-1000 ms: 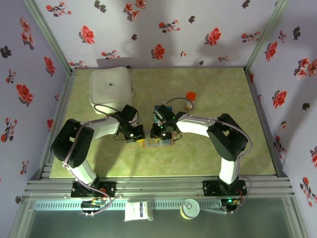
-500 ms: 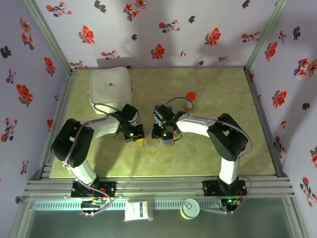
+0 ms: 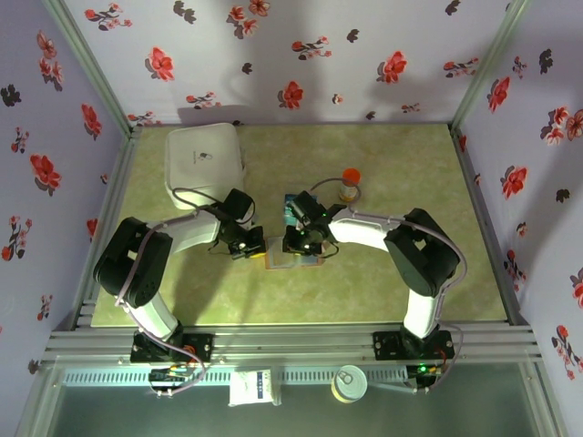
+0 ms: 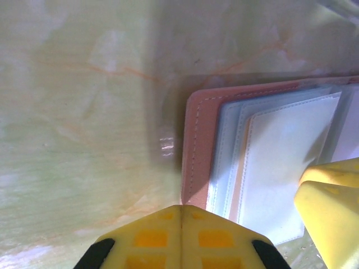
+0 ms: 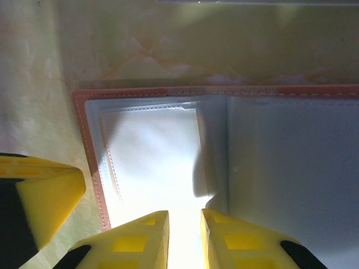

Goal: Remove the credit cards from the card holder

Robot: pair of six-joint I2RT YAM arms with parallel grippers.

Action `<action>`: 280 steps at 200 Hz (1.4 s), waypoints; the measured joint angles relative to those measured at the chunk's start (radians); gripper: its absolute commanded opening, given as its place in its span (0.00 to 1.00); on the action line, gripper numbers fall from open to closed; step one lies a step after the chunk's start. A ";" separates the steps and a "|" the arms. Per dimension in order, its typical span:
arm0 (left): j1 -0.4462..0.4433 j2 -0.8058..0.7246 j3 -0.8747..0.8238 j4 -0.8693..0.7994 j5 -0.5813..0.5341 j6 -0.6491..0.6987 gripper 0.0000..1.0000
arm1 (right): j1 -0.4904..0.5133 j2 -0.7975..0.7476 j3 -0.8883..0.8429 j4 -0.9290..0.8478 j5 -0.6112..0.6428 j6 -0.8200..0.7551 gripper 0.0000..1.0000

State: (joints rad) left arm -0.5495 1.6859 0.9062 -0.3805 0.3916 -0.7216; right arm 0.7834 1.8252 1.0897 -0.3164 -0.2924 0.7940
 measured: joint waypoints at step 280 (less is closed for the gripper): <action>-0.029 0.022 -0.010 0.171 0.082 -0.119 0.30 | -0.085 -0.026 -0.203 0.355 -0.188 0.129 0.20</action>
State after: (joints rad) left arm -0.5789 1.7077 0.8963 -0.2100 0.4740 -0.8406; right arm 0.6979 1.7988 0.8867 0.0383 -0.4801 0.9226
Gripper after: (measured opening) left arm 0.302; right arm 0.202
